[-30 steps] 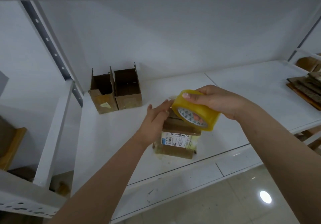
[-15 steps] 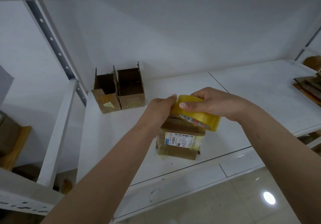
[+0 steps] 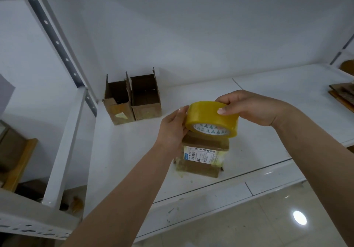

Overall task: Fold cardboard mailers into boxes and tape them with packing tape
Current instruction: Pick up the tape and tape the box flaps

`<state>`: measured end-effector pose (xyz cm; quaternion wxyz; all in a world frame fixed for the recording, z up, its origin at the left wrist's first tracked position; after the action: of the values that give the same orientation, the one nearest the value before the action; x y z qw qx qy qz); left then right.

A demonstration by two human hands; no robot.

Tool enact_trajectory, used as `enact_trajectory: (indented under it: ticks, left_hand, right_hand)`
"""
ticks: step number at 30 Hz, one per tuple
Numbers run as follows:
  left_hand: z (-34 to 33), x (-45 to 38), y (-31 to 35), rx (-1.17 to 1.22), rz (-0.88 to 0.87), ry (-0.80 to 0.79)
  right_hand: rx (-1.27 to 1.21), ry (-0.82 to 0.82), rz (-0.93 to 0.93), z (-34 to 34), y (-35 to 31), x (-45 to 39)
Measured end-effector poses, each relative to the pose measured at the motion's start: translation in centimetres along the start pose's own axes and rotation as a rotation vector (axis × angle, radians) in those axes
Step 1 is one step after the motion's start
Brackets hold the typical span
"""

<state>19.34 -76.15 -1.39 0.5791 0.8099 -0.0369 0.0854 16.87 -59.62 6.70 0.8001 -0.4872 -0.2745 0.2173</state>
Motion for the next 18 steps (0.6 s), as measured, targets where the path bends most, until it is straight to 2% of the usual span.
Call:
enact_trajectory:
  ticks: [6, 13, 18]
  left_hand:
    - [0.9, -0.6, -0.1, -0.007, 0.006, 0.069]
    - [1.4, -1.2, -0.3, 0.019, -0.055, 0.128]
    - [2.1, -1.6, -0.7, 0.132, 0.024, 0.178]
  right_hand:
    - [0.071, 0.153, 0.001, 0.6, -1.0, -0.9]
    - [0.176, 0.213, -0.097, 1.1, -1.3, -1.3]
    - [0.237, 0.256, -0.140, 0.8, -1.5, -2.1]
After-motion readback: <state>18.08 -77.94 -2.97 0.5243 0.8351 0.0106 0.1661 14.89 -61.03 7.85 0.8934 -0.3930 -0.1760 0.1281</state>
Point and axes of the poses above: each hand's wrist, its own x-axis away from the middle knuckle, its own z-axis out of the back of the hand, y = z × x, the point moved 5 cm from there along -x, towards the middle knuckle, and after that the axes turned 1 degree about -y, right-handed, at the moved point
